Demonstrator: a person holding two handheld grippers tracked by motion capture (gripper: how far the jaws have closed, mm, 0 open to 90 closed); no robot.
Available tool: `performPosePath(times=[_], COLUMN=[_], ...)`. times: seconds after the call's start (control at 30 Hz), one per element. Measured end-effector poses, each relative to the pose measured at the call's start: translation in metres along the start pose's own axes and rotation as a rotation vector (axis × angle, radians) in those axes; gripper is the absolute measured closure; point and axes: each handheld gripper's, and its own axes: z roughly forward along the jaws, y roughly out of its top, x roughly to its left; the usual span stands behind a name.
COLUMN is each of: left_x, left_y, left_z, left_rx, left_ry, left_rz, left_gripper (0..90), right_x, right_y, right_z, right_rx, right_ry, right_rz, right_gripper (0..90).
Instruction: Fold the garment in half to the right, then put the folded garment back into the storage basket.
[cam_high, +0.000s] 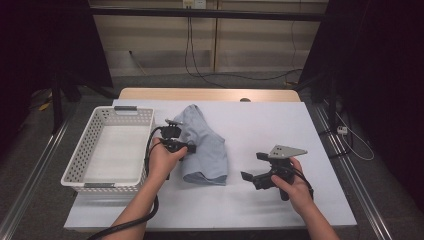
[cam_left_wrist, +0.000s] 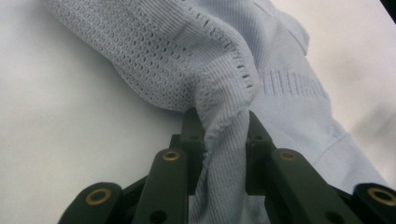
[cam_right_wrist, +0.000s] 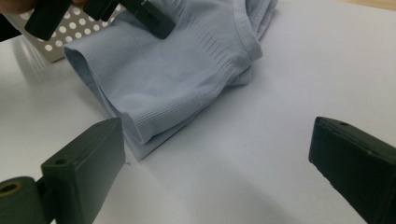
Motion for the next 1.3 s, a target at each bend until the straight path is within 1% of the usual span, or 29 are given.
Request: performPosePath(times=[0.03,0.13,0.2,0.27,0.37,0.5,0.63,0.73,0.8,0.83,0.93,1.0,1.03,1.1,1.13,1.23,1.3], left_x=[-0.001,-0.004,-0.005,-0.005,-0.004,-0.003,-0.004,-0.007,-0.007,-0.008,-0.008,-0.008,-0.008,-0.008,-0.009,-0.009,-0.009], left_y=[0.002,0.009,0.013,0.016,0.02,0.023,0.029,0.032,0.035,0.035,0.038,0.038,0.039,0.039,0.04,0.042,0.044], left_z=[-0.001,-0.006,-0.009,-0.012,-0.015,-0.018,-0.023,-0.026,-0.028,-0.028,-0.029,-0.029,-0.029,-0.03,-0.03,-0.032,-0.033], left_rx=[-0.002,0.015,0.019,0.029,0.039,0.057,0.091,0.096,0.108,0.104,0.114,0.117,0.122,0.128,0.123,0.137,0.143], left_ry=[-0.002,-0.001,-0.004,0.002,0.001,0.005,0.01,0.007,0.004,0.008,0.01,0.007,0.008,0.003,0.002,-0.002,0.003], left_rz=[-0.004,0.013,0.012,0.018,0.014,0.023,0.039,0.039,0.048,0.043,0.058,0.053,0.059,0.057,0.046,0.057,0.052], left_gripper=[75.6,75.6,75.6,75.6,75.6,75.7,75.7,75.7,75.7,75.6,75.6,75.7,75.7,75.7,75.7,75.6,75.6], right_x=[0.0,0.0,-0.001,-0.001,-0.001,0.0,0.0,0.0,0.0,0.0,-0.001,-0.001,-0.001,-0.001,-0.001,-0.001,-0.001], right_y=[0.0,0.0,0.0,-0.001,-0.001,-0.001,-0.001,-0.001,-0.001,-0.001,-0.001,-0.001,-0.001,-0.002,-0.002,-0.002,-0.001], right_z=[0.0,-0.001,-0.001,-0.001,0.0,0.0,0.0,-0.001,-0.001,-0.001,-0.001,-0.002,-0.002,-0.002,-0.002,-0.003,-0.003], right_rx=[0.001,-0.003,-0.006,-0.004,0.0,-0.001,-0.001,-0.001,-0.003,-0.005,-0.004,-0.004,-0.004,-0.004,-0.003,-0.001,-0.008], right_ry=[-0.001,-0.002,-0.002,-0.004,-0.001,0.003,0.0,0.002,0.004,0.002,0.001,0.001,-0.001,0.002,0.0,-0.002,0.0], right_rz=[-0.002,0.001,0.005,0.006,0.002,0.004,0.003,-0.001,0.004,0.004,0.002,0.003,0.003,0.004,0.003,-0.001,0.003], right_gripper=[3.4,3.3,3.3,3.4,3.3,3.3,3.3,3.3,3.3,3.3,3.3,3.3,3.3,3.3,3.3,3.3,3.3])
